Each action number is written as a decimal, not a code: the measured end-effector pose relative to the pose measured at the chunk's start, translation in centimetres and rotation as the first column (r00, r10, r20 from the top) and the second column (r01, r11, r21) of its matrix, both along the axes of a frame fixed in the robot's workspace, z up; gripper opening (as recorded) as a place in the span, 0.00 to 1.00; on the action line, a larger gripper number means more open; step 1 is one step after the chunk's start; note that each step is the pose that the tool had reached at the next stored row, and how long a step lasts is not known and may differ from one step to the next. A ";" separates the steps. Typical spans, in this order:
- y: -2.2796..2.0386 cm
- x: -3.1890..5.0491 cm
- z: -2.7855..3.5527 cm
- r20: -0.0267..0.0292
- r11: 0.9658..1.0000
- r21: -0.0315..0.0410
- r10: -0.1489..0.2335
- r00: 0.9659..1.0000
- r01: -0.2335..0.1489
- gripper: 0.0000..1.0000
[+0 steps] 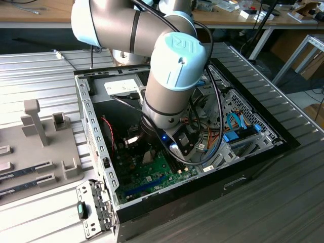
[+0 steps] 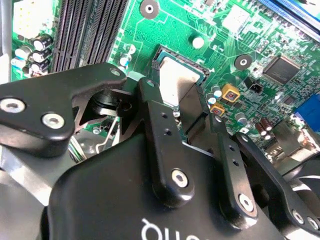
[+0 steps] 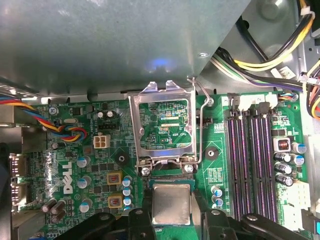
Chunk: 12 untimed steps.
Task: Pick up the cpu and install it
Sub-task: 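Place the cpu into insertion slot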
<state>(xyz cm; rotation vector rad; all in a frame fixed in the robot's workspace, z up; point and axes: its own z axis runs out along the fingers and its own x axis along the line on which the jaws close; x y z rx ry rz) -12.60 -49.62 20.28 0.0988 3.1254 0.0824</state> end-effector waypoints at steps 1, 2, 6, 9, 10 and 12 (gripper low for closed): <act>0.00 0.00 0.00 0.000 1.000 0.000 0.000 1.000 0.000 0.41; 0.00 0.00 -0.01 0.000 1.000 0.000 0.000 1.000 0.000 0.41; 0.00 0.00 -0.02 0.000 1.000 0.000 0.000 1.000 0.000 0.41; 0.00 0.00 -0.02 0.000 1.000 0.000 0.000 1.000 0.000 0.41; 0.00 0.00 -0.03 0.000 1.000 0.000 0.000 1.000 0.000 0.41; 0.00 0.00 -0.03 0.000 1.000 0.000 0.000 1.000 0.000 0.41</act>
